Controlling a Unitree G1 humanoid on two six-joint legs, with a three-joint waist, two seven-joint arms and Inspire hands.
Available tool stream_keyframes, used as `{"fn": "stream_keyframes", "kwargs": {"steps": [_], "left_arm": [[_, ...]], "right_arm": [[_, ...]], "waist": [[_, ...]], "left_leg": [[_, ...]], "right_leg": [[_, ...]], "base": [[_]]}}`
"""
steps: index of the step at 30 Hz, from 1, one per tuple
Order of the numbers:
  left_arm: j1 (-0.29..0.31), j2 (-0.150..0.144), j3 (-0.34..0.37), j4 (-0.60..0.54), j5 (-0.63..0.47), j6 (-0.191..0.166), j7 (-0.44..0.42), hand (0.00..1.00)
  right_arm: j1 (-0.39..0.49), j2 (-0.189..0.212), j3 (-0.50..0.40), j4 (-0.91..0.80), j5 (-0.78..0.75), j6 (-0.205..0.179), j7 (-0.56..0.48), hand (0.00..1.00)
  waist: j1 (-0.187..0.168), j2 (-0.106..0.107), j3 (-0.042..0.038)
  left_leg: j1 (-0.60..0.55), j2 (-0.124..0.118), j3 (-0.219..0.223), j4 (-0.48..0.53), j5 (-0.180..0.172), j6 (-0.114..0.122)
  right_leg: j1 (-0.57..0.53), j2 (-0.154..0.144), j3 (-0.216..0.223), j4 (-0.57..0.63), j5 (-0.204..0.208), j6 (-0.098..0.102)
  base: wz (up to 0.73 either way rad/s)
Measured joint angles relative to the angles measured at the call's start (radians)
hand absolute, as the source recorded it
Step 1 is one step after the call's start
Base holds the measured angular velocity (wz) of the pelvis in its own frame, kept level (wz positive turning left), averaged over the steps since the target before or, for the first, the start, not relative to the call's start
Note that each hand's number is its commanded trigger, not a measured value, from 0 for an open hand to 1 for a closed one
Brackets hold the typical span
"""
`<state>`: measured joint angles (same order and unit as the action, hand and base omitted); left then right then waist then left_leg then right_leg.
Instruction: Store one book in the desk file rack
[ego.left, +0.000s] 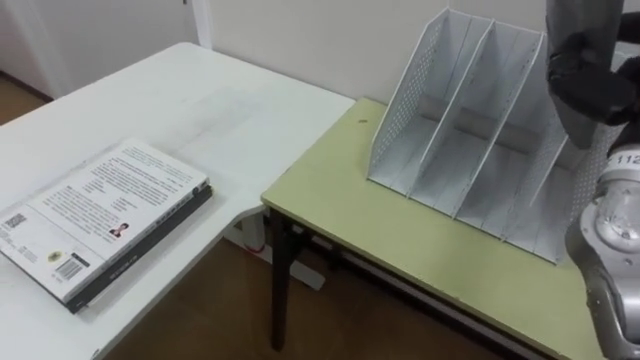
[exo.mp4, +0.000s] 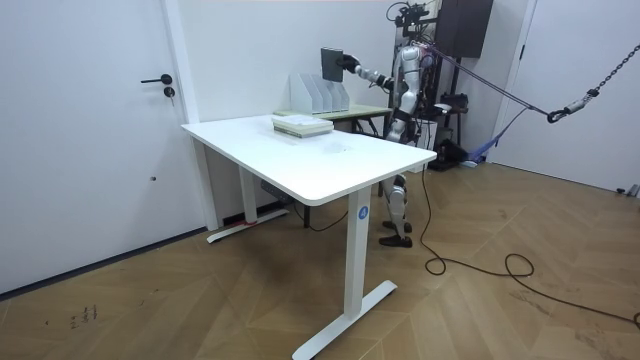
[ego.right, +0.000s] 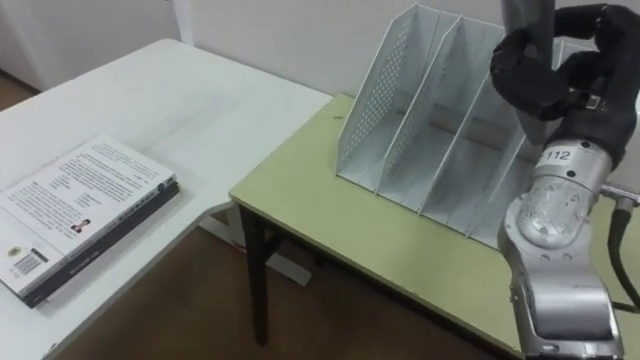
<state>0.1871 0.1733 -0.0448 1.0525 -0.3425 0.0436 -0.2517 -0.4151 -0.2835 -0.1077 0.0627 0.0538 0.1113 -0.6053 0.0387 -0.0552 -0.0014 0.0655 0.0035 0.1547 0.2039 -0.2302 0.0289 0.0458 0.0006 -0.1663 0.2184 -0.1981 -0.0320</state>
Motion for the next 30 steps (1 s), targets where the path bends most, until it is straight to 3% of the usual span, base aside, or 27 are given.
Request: {"fn": "stream_keyframes", "kwargs": {"steps": [5,11,15,20,22,30], "left_arm": [[0.000,0.001,0.001,-0.001,-0.001,0.000,0.003,0.00],[0.000,0.005,0.002,-0.006,-0.002,0.008,0.002,0.00],[-0.001,0.006,0.022,-0.012,0.002,0.043,0.002,0.00],[-0.003,0.007,0.024,-0.024,0.002,0.067,0.005,0.00],[-0.002,0.009,0.024,-0.038,0.002,0.081,0.006,0.00],[0.001,0.021,0.021,-0.053,0.004,0.104,0.006,0.00]], "right_arm": [[-0.007,-0.006,0.000,0.053,0.027,0.001,-0.020,1.00],[-0.106,-0.064,0.000,0.150,0.147,0.023,-0.026,1.00],[-0.179,-0.080,-0.003,0.209,0.180,0.053,-0.036,1.00],[-0.195,-0.098,-0.001,0.267,0.214,0.074,-0.037,1.00],[-0.195,-0.121,-0.001,0.297,0.246,0.100,-0.038,1.00],[-0.257,-0.151,-0.001,0.424,0.360,0.131,-0.032,1.00]], "waist": [[-0.001,-0.001,0.0006],[-0.002,-0.007,-0.0001],[-0.004,-0.010,-0.0041],[-0.002,-0.012,-0.0056],[-0.001,-0.013,-0.0058],[-0.005,-0.022,-0.0099]], "left_leg": [[-0.003,0.000,-0.008,0.002,0.001,-0.002],[-0.010,-0.001,-0.018,0.002,0.005,0.000],[-0.019,-0.001,-0.019,0.002,0.008,0.000],[-0.021,-0.001,-0.023,0.002,0.009,-0.001],[-0.022,-0.001,-0.023,0.001,0.010,0.001],[-0.023,-0.001,-0.024,0.001,0.012,0.003]], "right_leg": [[0.001,-0.001,-0.008,0.000,0.000,0.000],[-0.004,-0.004,-0.016,0.001,0.000,0.000],[-0.012,-0.005,-0.022,0.002,0.000,0.000],[-0.013,-0.007,-0.038,0.002,0.000,0.000],[-0.014,-0.009,-0.041,0.002,0.000,0.000],[-0.012,-0.014,-0.060,0.003,0.000,0.000]], "base": [[0.05],[0.03],[0.01],[0.02],[0.00],[0.00]]}}
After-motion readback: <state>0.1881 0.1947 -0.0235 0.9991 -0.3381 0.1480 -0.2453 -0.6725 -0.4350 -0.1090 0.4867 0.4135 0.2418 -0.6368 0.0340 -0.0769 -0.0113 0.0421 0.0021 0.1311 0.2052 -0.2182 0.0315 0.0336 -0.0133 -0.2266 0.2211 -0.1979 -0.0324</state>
